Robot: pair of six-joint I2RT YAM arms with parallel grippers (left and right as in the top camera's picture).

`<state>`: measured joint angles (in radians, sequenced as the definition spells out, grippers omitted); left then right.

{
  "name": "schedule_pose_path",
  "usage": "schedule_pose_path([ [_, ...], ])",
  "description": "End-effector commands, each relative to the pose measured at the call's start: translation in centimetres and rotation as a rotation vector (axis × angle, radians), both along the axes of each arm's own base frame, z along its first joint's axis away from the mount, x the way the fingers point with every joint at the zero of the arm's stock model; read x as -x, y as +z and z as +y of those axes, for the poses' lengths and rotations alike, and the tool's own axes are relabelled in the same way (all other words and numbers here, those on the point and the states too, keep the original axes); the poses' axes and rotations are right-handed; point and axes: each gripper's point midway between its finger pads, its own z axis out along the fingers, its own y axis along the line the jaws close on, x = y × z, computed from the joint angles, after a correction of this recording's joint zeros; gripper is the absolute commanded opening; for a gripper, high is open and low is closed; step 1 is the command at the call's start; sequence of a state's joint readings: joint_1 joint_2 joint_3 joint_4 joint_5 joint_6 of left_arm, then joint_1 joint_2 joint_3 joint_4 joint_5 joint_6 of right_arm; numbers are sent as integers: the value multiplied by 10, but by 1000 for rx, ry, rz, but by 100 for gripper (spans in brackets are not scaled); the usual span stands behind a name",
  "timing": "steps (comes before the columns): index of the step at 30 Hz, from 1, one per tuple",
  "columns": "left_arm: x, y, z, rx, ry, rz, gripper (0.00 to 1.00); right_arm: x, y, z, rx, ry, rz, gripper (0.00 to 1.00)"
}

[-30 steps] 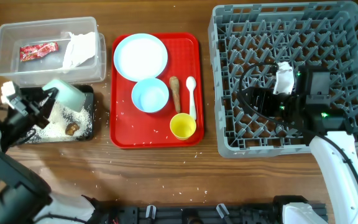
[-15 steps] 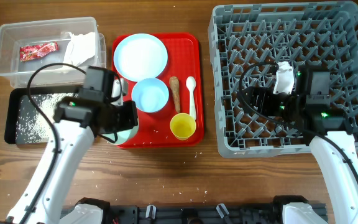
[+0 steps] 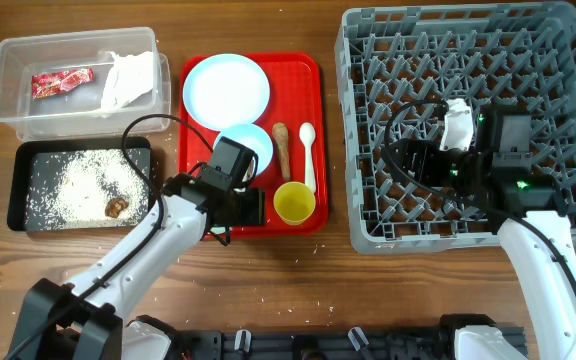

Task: Sort waste into correct bins and load items into the dishwasher rack
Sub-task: 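Set the green bowl on the red tray and grasp the yellow cup, then hand the yellow cup from the left gripper to the right gripper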

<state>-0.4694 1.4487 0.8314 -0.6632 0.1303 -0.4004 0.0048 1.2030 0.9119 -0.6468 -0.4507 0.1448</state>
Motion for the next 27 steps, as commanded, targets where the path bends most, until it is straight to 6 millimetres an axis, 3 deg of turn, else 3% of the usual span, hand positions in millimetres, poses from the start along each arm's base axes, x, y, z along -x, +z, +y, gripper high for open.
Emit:
schedule_pose_path([
  [1, -24, 49, -29, 125, -34, -76, 66, -4, 5, -1, 10, 5, -19, 100],
  [6, -34, 57, -35, 144, -38, -116, 67, -4, 5, -1, 10, 5, -19, 100],
  [8, -35, 58, -37, 153, -43, -121, 62, -4, 5, -1, 10, 5, -18, 100],
  [15, -23, 22, -57, 116, -104, -28, 55, -4, 5, -1, 10, 5, -17, 100],
  [16, -22, 16, -58, 107, -108, -12, 51, -4, 5, -1, 10, 5, -17, 100],
  [20, -22, 10, -58, 102, -105, 0, 8, -4, 5, -1, 10, 5, -17, 100],
  [21, -23, 10, -59, 105, -104, -3, 4, -4, 5, -1, 10, 5, -17, 100],
  [24, -26, 19, -67, 175, -106, 6, 4, -4, 5, 0, -13, -17, -4, 100],
  [27, -37, 61, -88, 438, -130, 40, 4, 1, 18, 23, -132, 86, -26, 100],
])
